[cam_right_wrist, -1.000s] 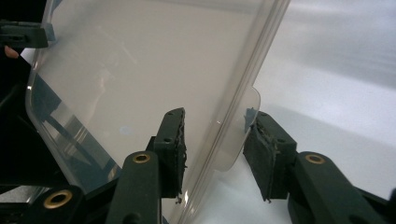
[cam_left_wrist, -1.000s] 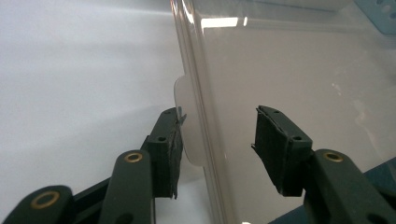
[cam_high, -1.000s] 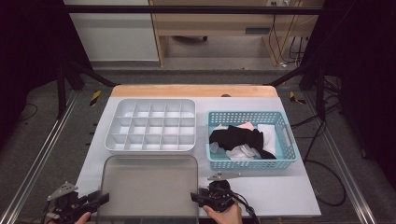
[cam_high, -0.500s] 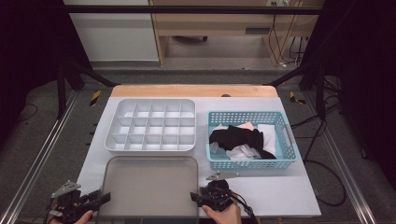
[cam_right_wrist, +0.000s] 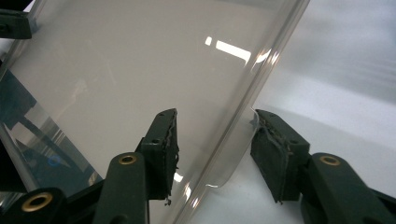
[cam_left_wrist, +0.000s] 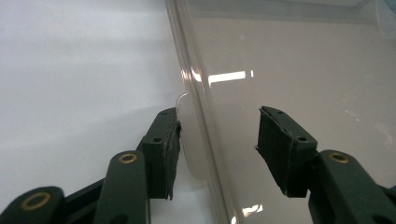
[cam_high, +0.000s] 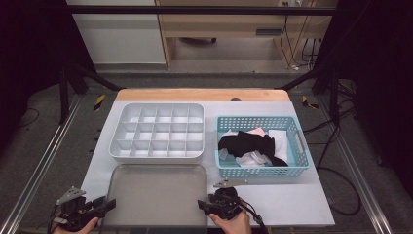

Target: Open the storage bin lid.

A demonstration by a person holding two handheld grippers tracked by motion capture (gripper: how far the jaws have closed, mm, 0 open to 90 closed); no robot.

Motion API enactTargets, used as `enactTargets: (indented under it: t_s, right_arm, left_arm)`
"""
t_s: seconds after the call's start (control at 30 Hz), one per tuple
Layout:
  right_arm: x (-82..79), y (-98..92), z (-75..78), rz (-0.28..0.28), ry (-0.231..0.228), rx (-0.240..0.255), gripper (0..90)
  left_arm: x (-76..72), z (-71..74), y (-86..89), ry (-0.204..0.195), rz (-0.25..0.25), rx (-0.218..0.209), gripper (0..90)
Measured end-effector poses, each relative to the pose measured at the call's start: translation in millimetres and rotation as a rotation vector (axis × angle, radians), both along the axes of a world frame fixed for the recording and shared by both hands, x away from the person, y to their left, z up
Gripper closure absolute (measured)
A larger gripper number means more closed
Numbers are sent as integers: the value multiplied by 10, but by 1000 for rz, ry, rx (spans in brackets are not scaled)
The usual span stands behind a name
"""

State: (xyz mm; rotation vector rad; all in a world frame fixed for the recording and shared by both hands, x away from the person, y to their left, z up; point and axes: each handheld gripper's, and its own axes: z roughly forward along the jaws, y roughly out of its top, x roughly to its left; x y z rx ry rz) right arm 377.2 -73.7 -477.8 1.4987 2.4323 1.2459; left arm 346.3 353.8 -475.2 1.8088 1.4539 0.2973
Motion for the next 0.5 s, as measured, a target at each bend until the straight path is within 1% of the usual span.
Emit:
enactTargets:
  t_s: [0.07, 0.1, 0.13, 0.17, 0.2, 0.27, 0.3, 0.33, 0.43, 0.47, 0.5]
  right_arm:
    - [8, -1, 0, 2, -5, 4, 498]
    - [14, -4, -4, 4, -11, 8, 489]
    - [16, -6, -1, -1, -21, 17, 488]
    - [18, -9, 4, -3, -30, 13, 474]
    - [22, -12, 10, -5, -48, 5, 479]
    - [24, -30, 30, -5, -56, 20, 477]
    - [26, -44, 41, -4, -67, 23, 472]
    - [31, -59, 44, -3, -87, 27, 466]
    - [35, -96, 73, -7, -122, 41, 451]
    - [39, -107, 79, -5, -140, 41, 448]
    - [38, -119, 96, -6, -147, 49, 442]
  left_arm:
    - [7, 0, -1, -2, -2, 3, 471]
    - [15, 3, -2, -7, -4, 14, 469]
    - [23, 2, -7, -13, 0, 17, 462]
    - [35, 3, -7, -17, -1, 22, 456]
    - [47, 2, -7, -21, 0, 23, 453]
    - [64, 4, 0, -27, 2, 35, 438]
    - [69, 8, 6, -31, 3, 40, 437]
    - [73, 10, 7, -40, 8, 37, 432]
    - [84, 39, 31, -65, 6, 28, 420]
    - [92, 51, 37, -72, 6, 24, 418]
    - [105, 66, 43, -84, 4, 23, 415]
